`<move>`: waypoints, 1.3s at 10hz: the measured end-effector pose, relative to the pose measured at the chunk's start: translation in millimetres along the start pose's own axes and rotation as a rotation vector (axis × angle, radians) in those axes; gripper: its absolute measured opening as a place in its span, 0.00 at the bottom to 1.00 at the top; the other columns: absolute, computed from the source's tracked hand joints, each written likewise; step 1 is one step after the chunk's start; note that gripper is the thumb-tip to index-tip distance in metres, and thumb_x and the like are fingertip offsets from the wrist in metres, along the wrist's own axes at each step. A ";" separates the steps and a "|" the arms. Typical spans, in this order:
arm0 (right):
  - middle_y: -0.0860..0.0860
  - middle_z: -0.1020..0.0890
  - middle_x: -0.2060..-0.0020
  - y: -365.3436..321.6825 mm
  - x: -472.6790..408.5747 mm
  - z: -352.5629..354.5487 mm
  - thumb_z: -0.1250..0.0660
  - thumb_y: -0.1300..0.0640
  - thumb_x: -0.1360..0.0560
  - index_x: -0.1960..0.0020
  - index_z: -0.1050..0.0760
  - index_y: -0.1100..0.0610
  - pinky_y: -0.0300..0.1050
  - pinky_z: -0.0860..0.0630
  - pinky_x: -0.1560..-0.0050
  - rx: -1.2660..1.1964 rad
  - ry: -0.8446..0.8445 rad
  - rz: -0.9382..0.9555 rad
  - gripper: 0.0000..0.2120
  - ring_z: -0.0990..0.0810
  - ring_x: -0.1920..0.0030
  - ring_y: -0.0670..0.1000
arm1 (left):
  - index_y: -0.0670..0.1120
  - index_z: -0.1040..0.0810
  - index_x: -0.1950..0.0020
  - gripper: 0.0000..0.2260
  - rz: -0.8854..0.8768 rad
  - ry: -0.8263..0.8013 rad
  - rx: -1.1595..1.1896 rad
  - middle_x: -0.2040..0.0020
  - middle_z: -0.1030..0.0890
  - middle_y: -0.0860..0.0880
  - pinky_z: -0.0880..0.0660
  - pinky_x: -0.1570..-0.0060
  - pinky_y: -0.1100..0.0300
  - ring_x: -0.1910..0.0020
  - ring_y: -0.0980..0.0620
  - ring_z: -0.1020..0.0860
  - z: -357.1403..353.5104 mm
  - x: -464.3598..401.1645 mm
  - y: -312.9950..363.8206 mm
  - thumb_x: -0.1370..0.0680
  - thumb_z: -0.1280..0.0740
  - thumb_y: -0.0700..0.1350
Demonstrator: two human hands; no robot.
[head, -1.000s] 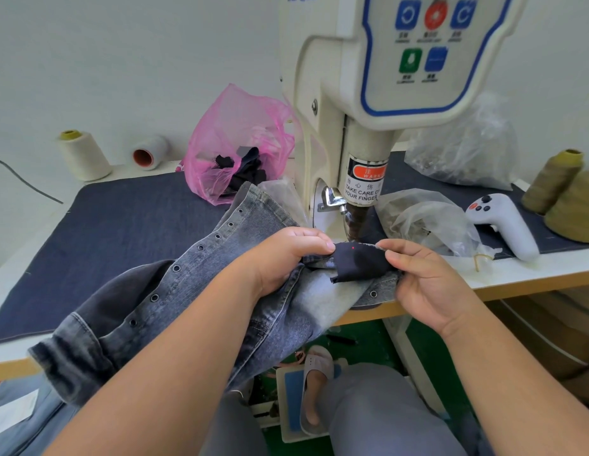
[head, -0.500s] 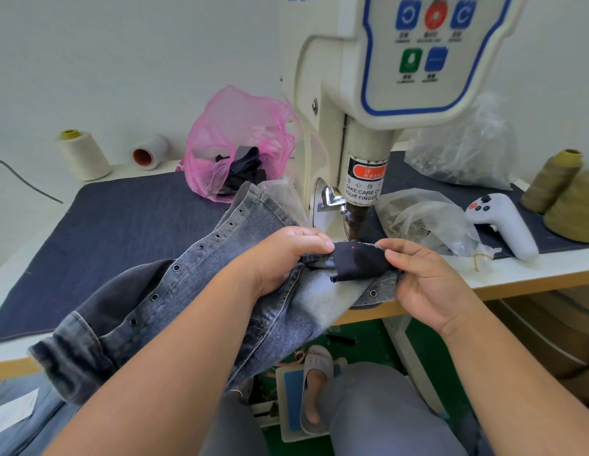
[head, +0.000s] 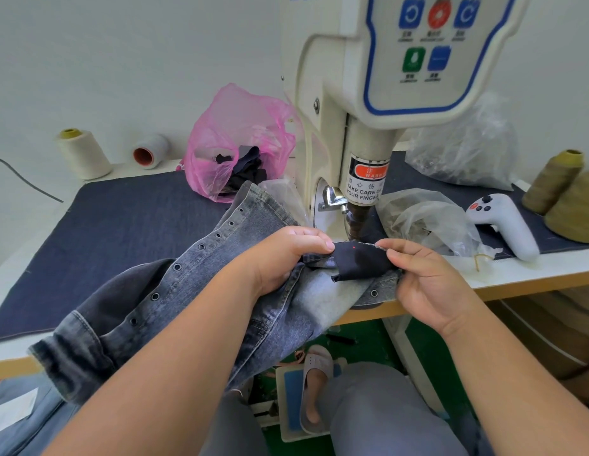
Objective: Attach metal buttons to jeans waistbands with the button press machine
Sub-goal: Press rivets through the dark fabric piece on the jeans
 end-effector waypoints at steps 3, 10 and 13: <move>0.56 0.14 0.60 0.0 -0.1 -1.0 0.36 0.66 0.32 0.62 0.15 0.58 0.43 0.17 0.59 -0.002 0.010 -0.003 0.11 0.15 0.59 0.51 | 0.51 0.18 0.69 0.07 -0.004 -0.014 0.006 0.65 0.20 0.53 0.27 0.60 0.66 0.63 0.58 0.22 -0.5 1.2 0.9 0.31 0.32 0.44; 0.56 0.14 0.60 0.6 -1.3 0.3 0.36 0.66 0.32 0.62 0.14 0.57 0.44 0.17 0.59 0.015 0.001 -0.025 0.12 0.15 0.59 0.51 | 0.51 0.18 0.68 0.06 0.014 0.003 0.016 0.65 0.20 0.53 0.30 0.56 0.59 0.63 0.57 0.22 0.6 -0.4 -0.9 0.32 0.31 0.45; 0.56 0.14 0.59 0.2 -0.5 0.3 0.36 0.66 0.32 0.62 0.15 0.57 0.44 0.17 0.58 0.010 0.005 -0.018 0.11 0.15 0.59 0.51 | 0.51 0.18 0.68 0.05 0.016 0.015 0.011 0.64 0.20 0.52 0.30 0.54 0.59 0.61 0.56 0.22 0.2 0.3 0.4 0.32 0.31 0.45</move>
Point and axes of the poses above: each hand's wrist, its own x-axis away from the middle knuckle, its own z-axis out of the back of the hand, y = z × x, the point moved 4 cm from there along -x, towards the middle knuckle
